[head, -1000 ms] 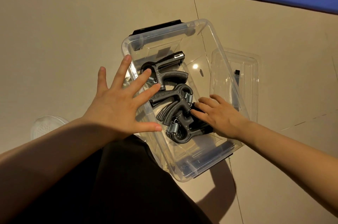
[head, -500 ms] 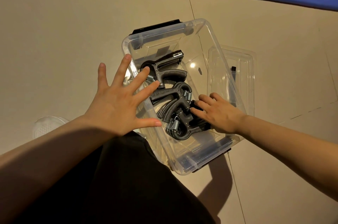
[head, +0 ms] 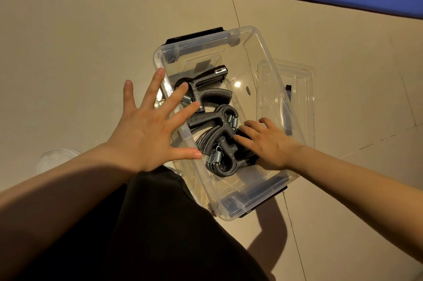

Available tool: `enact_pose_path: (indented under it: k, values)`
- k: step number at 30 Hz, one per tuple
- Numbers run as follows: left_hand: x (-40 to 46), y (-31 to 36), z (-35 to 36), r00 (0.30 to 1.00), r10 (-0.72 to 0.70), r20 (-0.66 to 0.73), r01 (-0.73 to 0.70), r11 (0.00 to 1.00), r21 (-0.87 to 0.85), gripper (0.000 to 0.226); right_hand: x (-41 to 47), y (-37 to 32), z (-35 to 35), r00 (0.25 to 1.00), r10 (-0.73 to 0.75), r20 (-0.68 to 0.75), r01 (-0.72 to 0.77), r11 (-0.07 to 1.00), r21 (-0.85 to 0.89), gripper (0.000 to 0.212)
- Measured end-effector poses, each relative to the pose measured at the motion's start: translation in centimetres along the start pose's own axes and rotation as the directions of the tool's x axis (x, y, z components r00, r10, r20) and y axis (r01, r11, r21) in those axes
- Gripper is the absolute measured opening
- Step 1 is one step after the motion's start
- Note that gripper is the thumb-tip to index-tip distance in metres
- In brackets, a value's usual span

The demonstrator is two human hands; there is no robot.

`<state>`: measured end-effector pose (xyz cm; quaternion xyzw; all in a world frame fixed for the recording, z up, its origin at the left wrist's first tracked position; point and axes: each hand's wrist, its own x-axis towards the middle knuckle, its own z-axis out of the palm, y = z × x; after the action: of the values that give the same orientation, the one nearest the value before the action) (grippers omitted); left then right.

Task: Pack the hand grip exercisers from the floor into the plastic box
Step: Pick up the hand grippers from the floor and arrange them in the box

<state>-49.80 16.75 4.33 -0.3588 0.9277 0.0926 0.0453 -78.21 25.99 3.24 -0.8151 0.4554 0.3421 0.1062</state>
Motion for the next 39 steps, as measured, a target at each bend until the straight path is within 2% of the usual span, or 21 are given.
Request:
enact_pose_path:
  k: [3,8,14,19,22,24,26,27,28,30,32,34,36,39]
  values:
    - [0.1,0.0,0.1,1.000,0.005,-0.006,-0.005,1.000,-0.009,0.093,-0.1,-0.4,0.4,0.997,0.060,-0.050,-0.056,0.995,0.089,0.079]
    - [0.0,0.1,-0.3,1.000,0.009,0.020,-0.009,1.000,0.002,0.093,-0.5,-0.6,0.6,0.993,0.053,-0.109,-0.037,0.990,0.139,0.075]
    - [0.0,-0.1,-0.2,0.999,0.025,0.034,-0.024,1.000,-0.007,0.092,-0.1,0.0,-0.1,0.992,0.110,-0.067,-0.081,0.936,0.344,0.071]
    - [0.0,0.0,-0.1,0.998,0.047,0.045,-0.045,0.998,-0.036,0.093,-0.2,-0.1,0.3,0.991,0.119,-0.061,-0.094,0.945,0.314,0.074]
    - [0.1,0.3,-0.8,0.996,0.042,0.080,-0.037,0.997,-0.060,0.094,-0.8,0.1,-0.1,0.985,0.153,-0.083,-0.109,0.913,0.394,0.067]
    - [0.1,-0.1,-1.3,0.991,0.041,0.124,-0.031,0.996,-0.079,0.096,-1.9,-0.1,-1.4,0.956,0.260,-0.138,-0.135,0.803,0.580,0.054]
    - [-0.3,-1.9,-2.4,0.976,0.081,0.201,-0.051,0.988,-0.147,0.100,-3.8,-0.7,-3.4,0.881,0.459,-0.114,-0.149,0.499,0.854,0.035]
    - [-0.8,-2.8,-3.6,0.972,0.099,0.214,-0.060,0.982,-0.182,0.099,-5.0,-1.0,-4.4,0.845,0.530,-0.077,-0.118,0.325,0.938,0.025]
    - [-1.5,-3.7,-5.1,0.979,0.117,0.169,-0.086,0.980,-0.177,0.096,-6.3,-1.2,-5.1,0.820,0.571,-0.045,-0.082,0.194,0.977,0.017]
    - [-2.9,-5.0,-8.2,0.973,0.190,0.130,-0.192,0.981,0.000,0.076,-8.9,-1.4,-6.0,0.790,0.614,-0.001,-0.029,0.039,0.999,0.011]
    - [-4.5,-5.0,-11.5,0.959,0.215,0.185,-0.249,0.950,0.186,0.057,-11.0,-1.6,-6.9,0.775,0.630,0.040,0.027,-0.096,0.995,0.010]
    - [-5.6,-4.3,-14.8,0.956,0.153,0.250,-0.224,0.931,0.288,0.050,-12.5,-2.1,-7.7,0.768,0.637,0.062,0.066,-0.175,0.982,0.011]
    - [-6.9,-2.8,-18.0,0.951,0.008,0.308,-0.117,0.934,0.337,0.052,-13.6,-2.9,-8.9,0.771,0.636,0.045,0.108,-0.200,0.974,0.013]
    - [-9.5,0.4,-22.0,0.955,-0.100,0.280,0.028,0.968,0.251,0.052,-14.7,-4.5,-11.5,0.782,0.622,-0.044,0.188,-0.168,0.968,0.017]
